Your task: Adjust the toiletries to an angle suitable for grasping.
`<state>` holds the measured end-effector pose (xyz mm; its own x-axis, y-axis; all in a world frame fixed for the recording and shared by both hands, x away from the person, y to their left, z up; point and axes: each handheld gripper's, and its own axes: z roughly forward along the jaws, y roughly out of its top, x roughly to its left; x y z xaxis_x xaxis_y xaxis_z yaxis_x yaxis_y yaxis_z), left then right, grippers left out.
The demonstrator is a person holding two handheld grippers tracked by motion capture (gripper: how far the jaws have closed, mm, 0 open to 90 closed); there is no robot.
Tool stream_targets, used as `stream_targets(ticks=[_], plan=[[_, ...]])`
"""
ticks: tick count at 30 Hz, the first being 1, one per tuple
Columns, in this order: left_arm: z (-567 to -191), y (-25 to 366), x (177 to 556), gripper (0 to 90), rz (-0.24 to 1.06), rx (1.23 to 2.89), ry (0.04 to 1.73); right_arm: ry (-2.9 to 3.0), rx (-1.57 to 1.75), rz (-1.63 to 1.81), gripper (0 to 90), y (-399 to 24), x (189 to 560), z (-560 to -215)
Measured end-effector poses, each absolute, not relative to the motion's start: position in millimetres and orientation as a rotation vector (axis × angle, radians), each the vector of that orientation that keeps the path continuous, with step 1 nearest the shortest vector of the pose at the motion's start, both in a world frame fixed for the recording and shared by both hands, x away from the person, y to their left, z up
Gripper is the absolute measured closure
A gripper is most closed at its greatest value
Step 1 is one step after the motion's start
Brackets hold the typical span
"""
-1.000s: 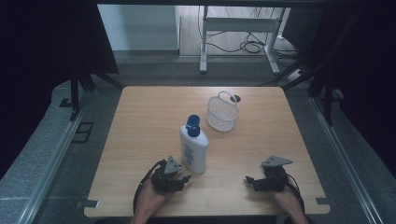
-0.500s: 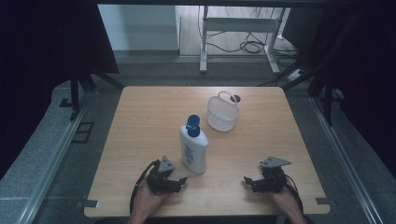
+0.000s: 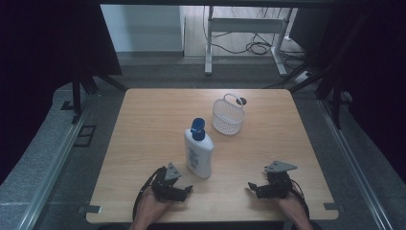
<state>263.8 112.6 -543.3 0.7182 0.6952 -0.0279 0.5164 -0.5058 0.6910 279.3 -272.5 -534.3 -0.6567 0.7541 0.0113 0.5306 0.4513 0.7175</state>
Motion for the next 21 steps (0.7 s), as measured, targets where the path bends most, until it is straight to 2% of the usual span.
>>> stream_targets(ticks=[21], plan=[[-543.4,112.4,264.0,13.4,0.325,2.227,0.909,2.406,1.083,1.045,4.2,-263.1,276.9,-529.5]])
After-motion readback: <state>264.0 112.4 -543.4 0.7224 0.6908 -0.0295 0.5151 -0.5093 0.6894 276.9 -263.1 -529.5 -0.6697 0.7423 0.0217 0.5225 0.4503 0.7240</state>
